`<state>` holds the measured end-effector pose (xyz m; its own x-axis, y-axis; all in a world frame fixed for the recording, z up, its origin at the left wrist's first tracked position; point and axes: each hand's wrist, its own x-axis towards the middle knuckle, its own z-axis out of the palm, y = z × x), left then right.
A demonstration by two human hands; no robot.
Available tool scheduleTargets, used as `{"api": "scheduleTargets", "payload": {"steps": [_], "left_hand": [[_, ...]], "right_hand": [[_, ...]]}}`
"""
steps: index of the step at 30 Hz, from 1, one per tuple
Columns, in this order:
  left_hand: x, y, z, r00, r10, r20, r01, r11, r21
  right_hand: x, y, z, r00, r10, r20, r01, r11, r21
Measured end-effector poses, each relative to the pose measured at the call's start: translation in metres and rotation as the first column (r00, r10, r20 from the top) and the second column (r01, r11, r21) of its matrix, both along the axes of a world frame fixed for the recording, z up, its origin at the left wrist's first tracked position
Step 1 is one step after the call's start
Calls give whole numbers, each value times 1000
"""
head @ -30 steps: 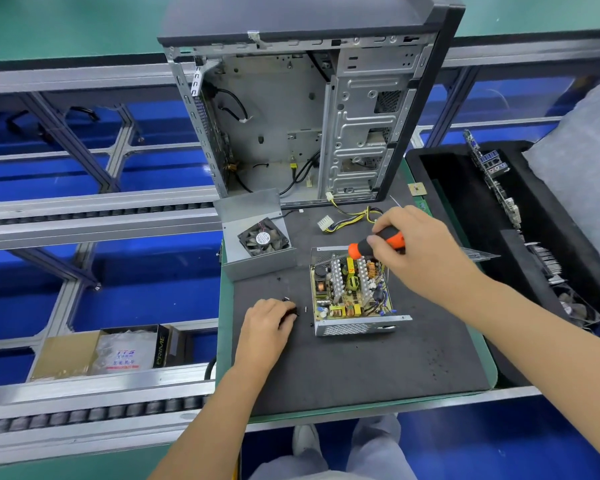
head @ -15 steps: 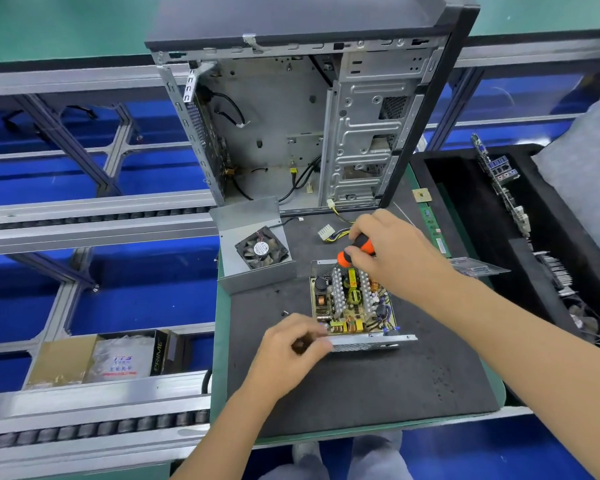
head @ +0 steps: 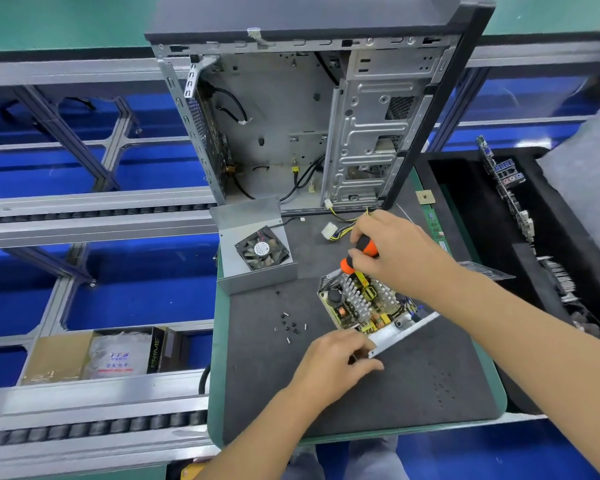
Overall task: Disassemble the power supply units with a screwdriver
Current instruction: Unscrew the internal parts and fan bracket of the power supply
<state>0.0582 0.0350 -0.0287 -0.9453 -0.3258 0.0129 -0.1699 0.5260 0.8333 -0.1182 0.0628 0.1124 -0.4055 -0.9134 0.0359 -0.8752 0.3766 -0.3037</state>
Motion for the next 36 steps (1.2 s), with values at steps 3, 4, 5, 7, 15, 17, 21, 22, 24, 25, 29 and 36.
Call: {"api": "scheduleTargets", "payload": {"steps": [3,4,5,7,15,17,21,22,24,25,29,36], "left_hand": [[7,-8,-3,998,56,11,-57,992,112],[10,-12,-4,994,112,11,-112,985,130],[11,-17,-5,984,179,-2,-177,976,123],[12,-28,-8,947,316,-58,-312,948,66],[-6,-45,-15,828,547,121,-557,781,282],[-10,-42,-16,820,553,146,-570,767,297],[-12,-40,-17,811,555,186,-585,757,291],[-13,-40,-18,809,555,194,-588,753,295],[-13,-40,-18,806,553,210,-592,747,304],[-13,-39,-19,804,554,217,-595,742,309],[-14,-38,-18,799,552,238,-601,724,337],[-14,-39,-21,806,550,219,-592,729,344]], "right_hand": [[3,-2,2,1000,7,25,-7,1000,18],[4,-2,3,1000,10,28,-10,1000,27],[6,-3,3,1000,13,29,-14,999,35],[8,-4,4,999,19,31,-20,999,46],[14,-5,3,999,45,-20,-44,997,68],[14,-6,3,998,47,-35,-45,997,60],[14,-12,2,994,98,-54,-93,993,75],[14,-15,3,992,108,-60,-102,991,91],[15,-23,6,992,108,-64,-98,985,140],[17,-27,7,993,95,-67,-83,982,168],[26,-35,6,957,59,-285,2,978,209],[29,-46,12,929,135,-344,-40,962,271]]}}
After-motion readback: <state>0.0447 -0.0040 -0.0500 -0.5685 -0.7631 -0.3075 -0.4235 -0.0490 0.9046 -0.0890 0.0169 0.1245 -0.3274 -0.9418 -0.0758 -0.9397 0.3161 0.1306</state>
